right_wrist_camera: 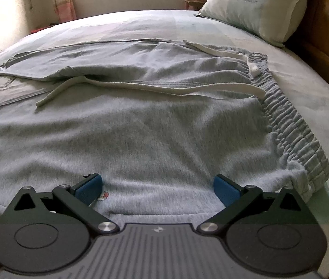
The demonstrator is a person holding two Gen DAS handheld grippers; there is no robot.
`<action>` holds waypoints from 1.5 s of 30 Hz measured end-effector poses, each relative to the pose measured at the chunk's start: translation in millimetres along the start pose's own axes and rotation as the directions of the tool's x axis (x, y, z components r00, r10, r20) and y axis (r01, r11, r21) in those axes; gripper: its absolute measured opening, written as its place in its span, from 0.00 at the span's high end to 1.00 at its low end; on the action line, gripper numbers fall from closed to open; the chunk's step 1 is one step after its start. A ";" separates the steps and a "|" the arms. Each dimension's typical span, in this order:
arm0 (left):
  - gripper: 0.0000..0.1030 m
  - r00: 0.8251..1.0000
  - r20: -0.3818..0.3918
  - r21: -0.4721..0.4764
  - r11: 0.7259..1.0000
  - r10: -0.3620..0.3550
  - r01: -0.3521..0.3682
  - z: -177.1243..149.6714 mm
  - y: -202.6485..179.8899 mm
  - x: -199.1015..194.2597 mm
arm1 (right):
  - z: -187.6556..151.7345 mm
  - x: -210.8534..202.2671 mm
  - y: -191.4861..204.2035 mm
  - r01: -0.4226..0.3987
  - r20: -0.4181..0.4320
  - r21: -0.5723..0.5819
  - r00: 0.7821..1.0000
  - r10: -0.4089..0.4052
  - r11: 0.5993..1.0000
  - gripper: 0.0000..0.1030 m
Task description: Fold clothes
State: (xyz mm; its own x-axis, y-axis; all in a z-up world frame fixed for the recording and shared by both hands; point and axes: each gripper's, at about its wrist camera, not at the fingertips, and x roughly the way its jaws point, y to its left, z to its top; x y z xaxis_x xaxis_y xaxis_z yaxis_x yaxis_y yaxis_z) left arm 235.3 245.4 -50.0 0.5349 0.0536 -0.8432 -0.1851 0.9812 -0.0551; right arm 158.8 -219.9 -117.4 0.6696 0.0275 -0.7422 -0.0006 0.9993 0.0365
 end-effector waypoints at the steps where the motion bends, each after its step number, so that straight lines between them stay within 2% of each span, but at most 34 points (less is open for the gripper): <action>1: 0.01 0.999 -0.033 -0.035 0.999 -0.020 0.019 0.0 16.3 9.5 | 0.8 0.4 0.0 0.001 -0.004 0.000 1.000 -0.001 1.000 0.00; 2: 0.01 0.998 -0.053 -0.074 0.997 -0.036 0.032 -2.0 29.9 17.6 | 1.5 0.8 0.0 0.001 -0.008 0.000 1.000 -0.001 1.000 0.00; 5: 0.01 0.998 -0.050 -0.181 0.983 -0.044 0.035 -12.7 66.2 36.1 | 3.5 1.9 0.1 0.003 -0.020 0.000 1.000 -0.003 1.000 0.00; 9: 0.03 0.998 -0.039 -0.304 0.950 0.058 -0.067 -27.3 109.3 42.9 | 4.5 2.0 1.1 0.008 -0.029 0.003 1.000 -0.007 1.000 0.00; 12: 0.03 1.000 0.008 -0.371 0.929 0.010 -0.007 -33.0 121.7 32.9 | 4.7 2.3 2.1 0.014 -0.029 0.009 0.999 -0.014 1.000 0.00; 13: 0.03 1.000 0.015 -0.362 0.932 0.008 -0.002 -32.5 115.6 26.8 | 4.8 2.4 2.5 0.017 -0.030 0.011 0.999 -0.017 1.000 0.00; 16: 0.03 0.994 0.055 -0.260 0.959 -0.097 0.109 -31.2 89.3 12.9 | 5.0 2.9 3.6 0.025 -0.030 0.017 0.999 -0.024 1.000 0.00; 19: 0.03 0.983 0.022 -0.213 0.960 -0.184 0.184 -30.1 76.2 18.7 | 5.2 3.3 4.6 0.032 -0.030 0.022 0.999 -0.031 0.999 0.00; 20: 0.02 0.984 -0.003 -0.212 0.961 -0.180 0.175 -28.9 74.2 24.3 | 5.3 3.3 4.6 0.031 -0.031 0.022 0.999 -0.031 0.999 0.00; 22: 0.03 0.994 -0.061 -0.235 0.969 -0.093 0.077 -30.4 79.1 36.7 | 5.6 3.1 4.4 0.029 -0.034 0.022 0.999 -0.029 0.999 0.00; 25: 0.03 0.999 -0.052 -0.279 0.960 0.016 -0.029 -31.0 91.6 34.3 | 5.5 3.1 4.5 0.030 -0.033 0.024 0.999 -0.029 0.999 0.00; 27: 0.03 0.995 -0.063 -0.292 0.952 0.078 -0.093 -30.7 92.4 28.5 | 5.2 3.1 4.6 0.031 -0.032 0.025 0.999 -0.030 0.999 0.00; 29: 0.03 0.998 -0.040 -0.263 0.963 0.054 -0.062 -33.2 83.8 18.2 | 5.0 3.1 4.8 0.032 -0.030 0.026 0.999 -0.031 0.999 0.00; 32: 0.02 0.998 -0.013 -0.214 0.975 -0.061 0.057 -48.4 65.3 5.3 | 4.6 3.2 5.0 0.034 -0.028 0.028 0.999 -0.033 0.999 0.00; 34: 0.02 0.994 -0.052 -0.197 0.977 -0.094 0.082 -63.8 57.0 9.9 | 4.6 3.1 5.1 0.035 -0.026 0.028 0.999 -0.034 0.999 0.00; 35: 0.02 0.994 -0.078 -0.192 0.979 -0.079 0.062 -70.9 55.5 13.5 | 4.2 2.9 4.9 0.033 -0.024 0.028 0.999 -0.033 0.999 0.00; 37: 0.02 0.998 -0.063 -0.139 0.990 -0.030 0.021 -78.5 47.1 10.6 | 3.5 2.4 4.4 0.031 -0.021 0.026 0.999 -0.031 0.999 0.00; 39: 0.02 0.994 -0.103 -0.123 0.991 0.040 -0.053 -77.9 41.0 9.5 | 3.0 2.1 3.9 0.028 -0.018 0.023 0.999 -0.028 0.999 0.00; 41: 0.02 0.993 -0.090 -0.080 0.993 0.082 -0.089 -72.1 28.5 -0.1 | 2.1 2.0 3.7 0.026 -0.010 0.022 1.000 -0.026 0.999 0.00; 45: 0.02 1.000 -0.007 0.035 0.999 -0.009 0.009 -55.6 -20.6 -32.9 | -0.4 1.2 3.2 0.024 0.009 0.019 1.000 -0.024 1.000 0.00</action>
State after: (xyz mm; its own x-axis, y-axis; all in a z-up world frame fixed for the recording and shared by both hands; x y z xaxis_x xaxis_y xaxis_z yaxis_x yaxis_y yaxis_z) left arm 175.6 213.1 -50.9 0.5310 0.0437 -0.8462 -0.1513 0.9875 -0.0440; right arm 159.3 -216.7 -118.4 0.6758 0.0034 -0.7371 0.0294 0.9991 0.0316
